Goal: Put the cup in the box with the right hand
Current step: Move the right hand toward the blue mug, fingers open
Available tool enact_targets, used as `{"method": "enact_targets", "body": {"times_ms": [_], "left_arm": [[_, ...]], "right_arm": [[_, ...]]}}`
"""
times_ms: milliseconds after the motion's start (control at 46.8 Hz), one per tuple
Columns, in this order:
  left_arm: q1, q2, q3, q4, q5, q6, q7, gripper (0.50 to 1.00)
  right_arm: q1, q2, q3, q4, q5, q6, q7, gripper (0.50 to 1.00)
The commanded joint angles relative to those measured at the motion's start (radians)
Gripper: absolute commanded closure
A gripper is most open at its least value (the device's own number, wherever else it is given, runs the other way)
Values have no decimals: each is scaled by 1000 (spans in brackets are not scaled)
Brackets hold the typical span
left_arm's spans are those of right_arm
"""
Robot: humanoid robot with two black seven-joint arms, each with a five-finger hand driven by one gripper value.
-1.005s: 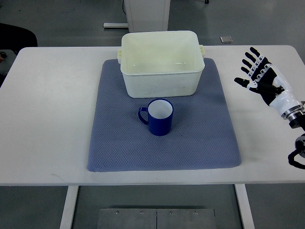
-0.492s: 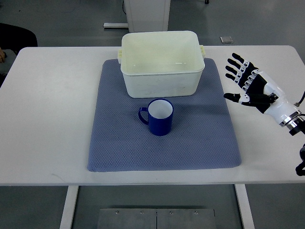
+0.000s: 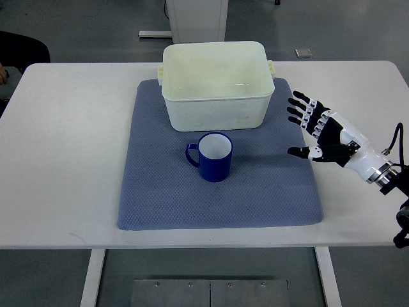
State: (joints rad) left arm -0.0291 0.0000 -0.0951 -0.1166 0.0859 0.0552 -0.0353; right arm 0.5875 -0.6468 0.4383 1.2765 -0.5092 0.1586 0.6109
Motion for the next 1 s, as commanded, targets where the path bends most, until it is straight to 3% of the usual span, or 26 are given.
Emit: {"method": "enact_targets", "body": {"times_ms": [0, 449, 983], "left_arm": [[0, 0, 0, 0, 0, 0, 0, 500], [0, 0, 0, 0, 0, 0, 0, 500], [0, 0, 0, 0, 0, 0, 0, 500]], "right_arm": [[-2, 3, -7, 0, -12, -1, 0, 500], [-21, 67, -21, -2, -61, -36, 0, 500], [-15, 246, -82, -86, -95, -186, 0, 500]]}}
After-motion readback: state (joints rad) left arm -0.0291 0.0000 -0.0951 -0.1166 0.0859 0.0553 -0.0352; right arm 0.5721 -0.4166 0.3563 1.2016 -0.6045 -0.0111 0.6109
